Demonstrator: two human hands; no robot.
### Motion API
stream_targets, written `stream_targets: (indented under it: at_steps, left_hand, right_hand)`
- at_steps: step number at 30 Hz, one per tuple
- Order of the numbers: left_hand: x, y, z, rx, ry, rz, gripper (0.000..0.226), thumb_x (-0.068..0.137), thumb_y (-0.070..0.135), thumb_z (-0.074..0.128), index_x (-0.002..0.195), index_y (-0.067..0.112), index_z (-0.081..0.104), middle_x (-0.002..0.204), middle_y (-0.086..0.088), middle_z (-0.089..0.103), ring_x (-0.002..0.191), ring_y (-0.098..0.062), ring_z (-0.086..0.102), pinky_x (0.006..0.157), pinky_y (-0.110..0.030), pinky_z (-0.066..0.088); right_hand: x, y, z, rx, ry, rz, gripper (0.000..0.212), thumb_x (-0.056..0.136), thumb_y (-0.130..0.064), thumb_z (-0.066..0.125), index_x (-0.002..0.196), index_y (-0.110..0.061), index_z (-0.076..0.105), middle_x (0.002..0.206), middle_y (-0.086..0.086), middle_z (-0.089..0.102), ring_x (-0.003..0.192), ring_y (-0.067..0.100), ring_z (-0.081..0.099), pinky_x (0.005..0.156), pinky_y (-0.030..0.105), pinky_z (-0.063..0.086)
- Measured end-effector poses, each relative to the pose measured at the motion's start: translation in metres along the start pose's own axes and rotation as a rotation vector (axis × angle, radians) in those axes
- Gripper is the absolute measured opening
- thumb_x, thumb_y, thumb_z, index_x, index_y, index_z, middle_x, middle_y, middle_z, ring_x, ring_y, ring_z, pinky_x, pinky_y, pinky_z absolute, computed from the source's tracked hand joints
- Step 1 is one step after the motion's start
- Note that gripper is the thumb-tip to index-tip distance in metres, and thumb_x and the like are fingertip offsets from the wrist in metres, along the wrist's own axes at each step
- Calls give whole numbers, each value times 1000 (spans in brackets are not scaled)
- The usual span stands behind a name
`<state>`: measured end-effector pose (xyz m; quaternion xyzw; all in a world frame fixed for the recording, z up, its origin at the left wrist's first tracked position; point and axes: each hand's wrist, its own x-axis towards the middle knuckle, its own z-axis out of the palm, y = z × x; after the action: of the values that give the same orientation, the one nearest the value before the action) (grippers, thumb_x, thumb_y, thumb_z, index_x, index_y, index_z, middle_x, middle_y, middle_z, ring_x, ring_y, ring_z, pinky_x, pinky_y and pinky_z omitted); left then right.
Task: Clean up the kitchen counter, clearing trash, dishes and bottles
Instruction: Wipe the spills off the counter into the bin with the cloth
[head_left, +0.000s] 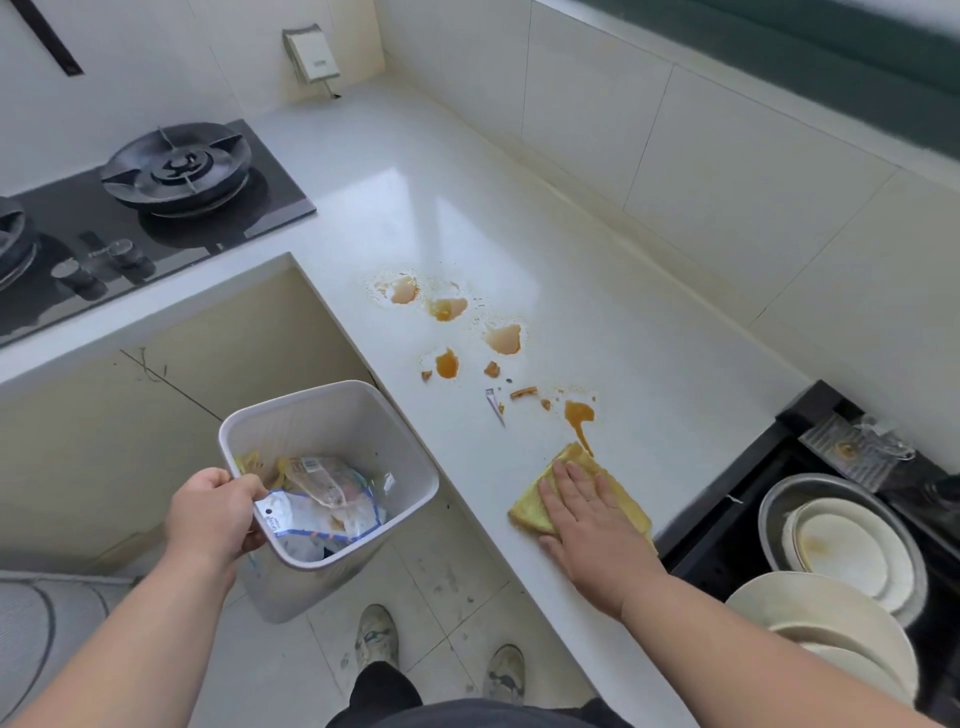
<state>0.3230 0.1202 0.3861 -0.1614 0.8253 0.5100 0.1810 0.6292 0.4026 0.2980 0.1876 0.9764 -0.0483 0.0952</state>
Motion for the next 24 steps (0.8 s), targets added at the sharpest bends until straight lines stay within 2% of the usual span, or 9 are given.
stream_targets:
  at_steps: [3,5,7,9,12,16,19,21,24]
  left_hand:
    - [-2,1,2,-1,4,3,23,78,-8,55,78,12,44,76,-17,52,64,-29,49,60,-38,51]
    - [-2,0,5,-7,-2,1,25,80,-10,55,75,12,43,74,-15,51,60,-28,47,60,-34,49]
    - [-2,-1,6,-8,-5,4,25,81,-10,55,75,12,44,73,-14,51,58,-26,45,59,-31,47]
    - [-2,0,8,-10,-7,5,24,81,-10,55,76,11,45,73,-15,51,58,-27,45,60,-31,47]
    - [-3,-1,9,-7,1,8,24,81,-10,55,75,11,45,73,-16,52,58,-27,46,61,-33,47]
    - [-2,-2,9,-4,12,2,22,79,-9,55,75,10,46,74,-17,53,61,-28,47,61,-35,47]
    - [-1,-4,9,4,20,-3,23,78,-9,56,74,11,45,74,-17,53,61,-28,47,61,-36,47]
    - [-1,-4,9,11,22,-5,23,79,-8,56,73,11,44,72,-17,53,60,-29,46,60,-38,47]
    - [-1,-5,11,19,24,2,22,79,-8,56,73,10,44,71,-16,53,59,-29,47,60,-39,49]
  right_hand:
    - [2,2,-11,249,-15,20,69,108,-7,41,168,-15,9,176,1,1,164,19,-1,128,27,-18]
    - [0,0,-30,569,60,202,54,112,-16,38,166,-22,33,171,-2,34,158,20,32,131,29,11]
    - [-2,-1,-52,827,261,447,38,113,-24,41,147,-28,59,133,-5,69,116,15,64,103,26,47]
    - [0,4,-61,1050,412,706,26,112,-30,42,112,-24,68,89,-3,70,81,20,63,71,27,48]
    - [8,18,-72,1318,657,954,36,105,-43,42,76,-21,49,69,0,51,70,26,50,68,38,45]
    - [24,33,-87,1241,700,875,31,111,-35,40,91,-20,58,76,1,50,73,23,50,67,35,43]
    - [46,48,-72,1007,311,640,49,113,-40,34,159,-26,43,129,3,63,121,28,60,106,43,51]
    - [61,56,-51,729,10,513,57,115,-34,28,169,-16,24,174,10,25,162,27,19,133,44,14]
    - [79,53,-39,461,-61,524,57,115,-27,22,167,-4,20,177,19,7,165,31,-1,133,46,-2]
